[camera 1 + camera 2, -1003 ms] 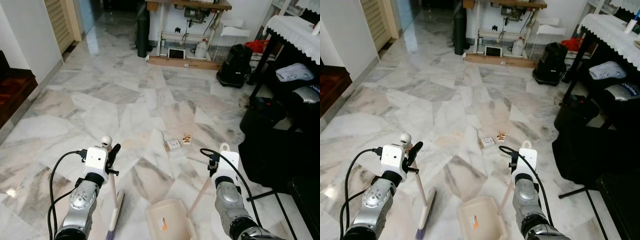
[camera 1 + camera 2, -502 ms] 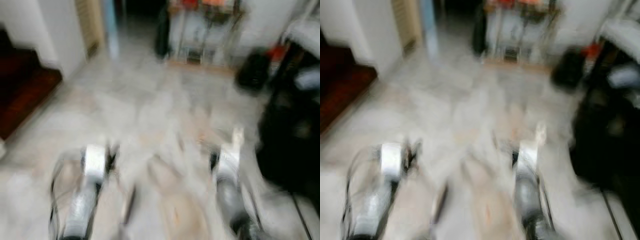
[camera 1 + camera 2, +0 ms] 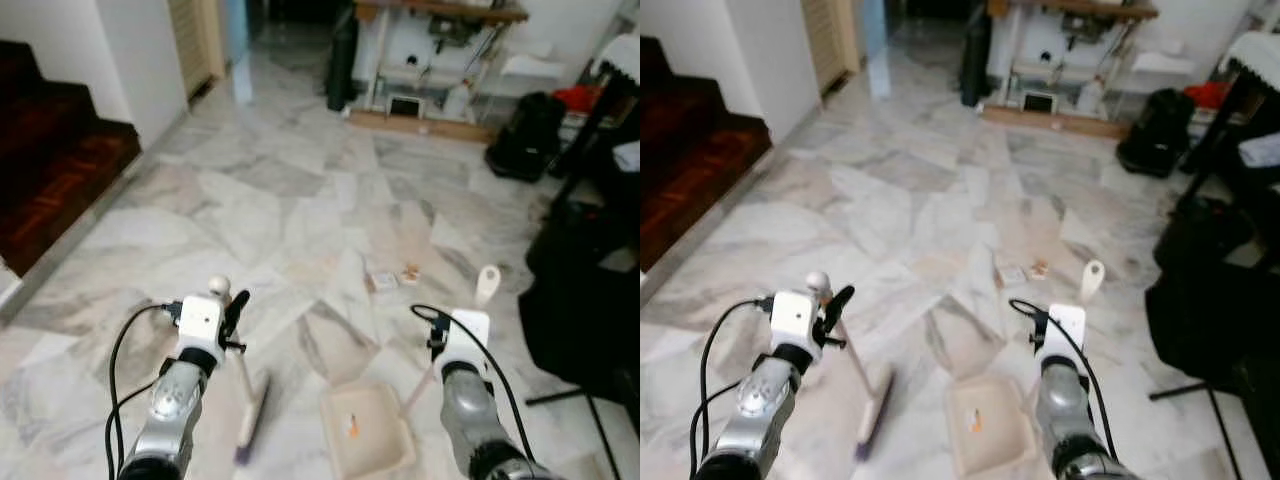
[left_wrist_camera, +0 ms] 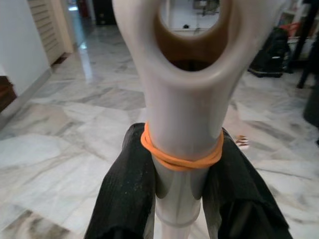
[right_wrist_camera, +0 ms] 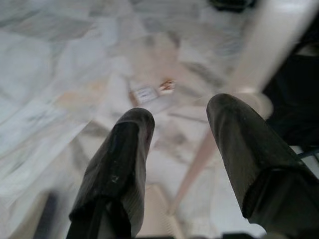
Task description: Sweep floor
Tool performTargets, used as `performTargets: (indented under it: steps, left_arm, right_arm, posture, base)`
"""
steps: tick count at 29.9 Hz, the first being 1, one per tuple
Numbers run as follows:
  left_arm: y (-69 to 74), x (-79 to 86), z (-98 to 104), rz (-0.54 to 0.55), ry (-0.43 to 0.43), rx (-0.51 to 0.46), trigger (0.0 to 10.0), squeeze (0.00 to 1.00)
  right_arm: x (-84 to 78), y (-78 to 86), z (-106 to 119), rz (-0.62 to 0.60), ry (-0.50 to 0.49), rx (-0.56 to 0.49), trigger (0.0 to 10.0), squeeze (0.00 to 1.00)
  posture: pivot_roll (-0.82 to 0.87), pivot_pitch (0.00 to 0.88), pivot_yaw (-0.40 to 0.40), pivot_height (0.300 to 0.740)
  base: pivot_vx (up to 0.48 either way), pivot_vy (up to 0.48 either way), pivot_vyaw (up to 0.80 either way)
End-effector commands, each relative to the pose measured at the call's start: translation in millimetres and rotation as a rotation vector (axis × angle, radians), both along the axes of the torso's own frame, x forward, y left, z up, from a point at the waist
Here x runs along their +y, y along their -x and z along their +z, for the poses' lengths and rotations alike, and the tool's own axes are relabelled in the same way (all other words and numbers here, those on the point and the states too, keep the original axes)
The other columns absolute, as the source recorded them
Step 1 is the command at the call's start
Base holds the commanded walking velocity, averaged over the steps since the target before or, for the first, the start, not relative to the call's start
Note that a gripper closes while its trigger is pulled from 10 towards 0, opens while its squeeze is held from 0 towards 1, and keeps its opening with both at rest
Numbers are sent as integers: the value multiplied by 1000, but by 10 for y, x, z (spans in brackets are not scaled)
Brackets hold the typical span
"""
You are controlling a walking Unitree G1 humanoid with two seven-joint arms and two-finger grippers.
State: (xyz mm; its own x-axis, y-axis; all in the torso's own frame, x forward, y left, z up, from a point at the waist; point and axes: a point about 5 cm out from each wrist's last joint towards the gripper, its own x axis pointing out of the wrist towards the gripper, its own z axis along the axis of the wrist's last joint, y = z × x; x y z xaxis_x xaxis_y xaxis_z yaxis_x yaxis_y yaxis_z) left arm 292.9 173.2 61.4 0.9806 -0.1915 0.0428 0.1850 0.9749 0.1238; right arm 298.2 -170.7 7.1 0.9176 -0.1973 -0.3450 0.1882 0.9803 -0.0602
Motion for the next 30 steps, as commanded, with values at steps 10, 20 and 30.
performTargets:
  steps: [10,20,30]
  left_arm:
    - [15,92,-42,27,-41,18,10000,0]
    - [103,148,-252,82,-27,111,10000,0]
    - [149,153,-312,97,-34,124,10000,0]
  right_arm:
    - [179,323,-431,217,40,393,10000,0]
    - [217,666,-694,297,7,606,10000,0]
    - [260,820,-787,408,40,682,10000,0]
  posture:
    - [-2,0,-106,740]
    - [-7,0,-117,740]
    - [-7,0,-130,740]
  base:
    - [0,0,0]
    - [0,0,0]
    - [0,0,0]
